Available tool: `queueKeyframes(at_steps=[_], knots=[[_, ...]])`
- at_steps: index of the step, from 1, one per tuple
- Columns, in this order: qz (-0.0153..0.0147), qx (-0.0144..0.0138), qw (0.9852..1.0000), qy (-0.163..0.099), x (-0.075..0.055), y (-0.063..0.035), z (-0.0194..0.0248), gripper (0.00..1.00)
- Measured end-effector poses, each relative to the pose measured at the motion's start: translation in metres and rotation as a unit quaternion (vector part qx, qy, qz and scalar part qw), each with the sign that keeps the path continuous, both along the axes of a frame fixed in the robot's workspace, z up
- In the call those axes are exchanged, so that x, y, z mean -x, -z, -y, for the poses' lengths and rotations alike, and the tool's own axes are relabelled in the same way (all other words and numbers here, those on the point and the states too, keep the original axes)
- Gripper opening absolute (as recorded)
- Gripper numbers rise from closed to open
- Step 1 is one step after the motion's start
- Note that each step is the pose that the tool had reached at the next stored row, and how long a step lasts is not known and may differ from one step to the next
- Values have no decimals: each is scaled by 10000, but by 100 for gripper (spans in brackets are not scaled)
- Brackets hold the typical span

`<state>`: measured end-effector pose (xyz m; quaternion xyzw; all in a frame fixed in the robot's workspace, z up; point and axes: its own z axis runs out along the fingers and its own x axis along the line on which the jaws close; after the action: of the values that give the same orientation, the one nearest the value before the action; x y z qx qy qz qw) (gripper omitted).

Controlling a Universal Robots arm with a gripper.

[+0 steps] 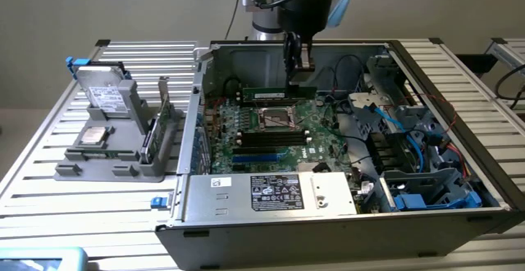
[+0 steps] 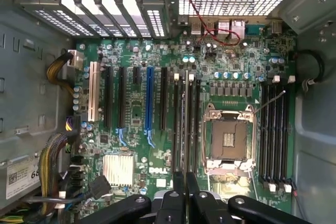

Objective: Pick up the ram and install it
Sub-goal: 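Insert the ram into the slot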

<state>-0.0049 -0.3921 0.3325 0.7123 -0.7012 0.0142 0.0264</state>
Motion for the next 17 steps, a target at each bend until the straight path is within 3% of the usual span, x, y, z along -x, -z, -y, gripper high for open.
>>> queueKeyframes(at_steps=[17], knots=[[0,104,9999,0,1,280,0,13]])
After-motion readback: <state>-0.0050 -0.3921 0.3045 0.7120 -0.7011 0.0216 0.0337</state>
